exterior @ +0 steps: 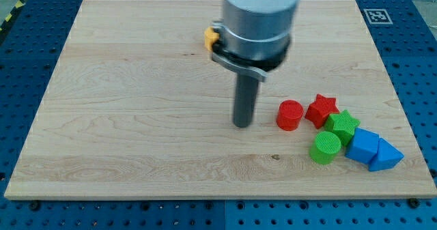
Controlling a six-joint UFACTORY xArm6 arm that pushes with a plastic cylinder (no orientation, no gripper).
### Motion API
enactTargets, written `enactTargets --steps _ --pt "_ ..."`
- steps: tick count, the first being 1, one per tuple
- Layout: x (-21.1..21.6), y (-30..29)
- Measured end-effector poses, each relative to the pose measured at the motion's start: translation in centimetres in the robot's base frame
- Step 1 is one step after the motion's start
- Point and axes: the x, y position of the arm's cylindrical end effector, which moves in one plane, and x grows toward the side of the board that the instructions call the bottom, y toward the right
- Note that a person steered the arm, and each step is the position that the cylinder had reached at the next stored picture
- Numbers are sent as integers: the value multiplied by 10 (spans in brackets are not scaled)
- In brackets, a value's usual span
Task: Push yellow hexagon to the center
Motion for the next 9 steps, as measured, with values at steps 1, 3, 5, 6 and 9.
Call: enactTargets --steps 1,3,5,6,9 --pt "-47 -67" --pt "-177 -130" --pt "-200 -33" --pt "-200 -4" --pt "-167 -15"
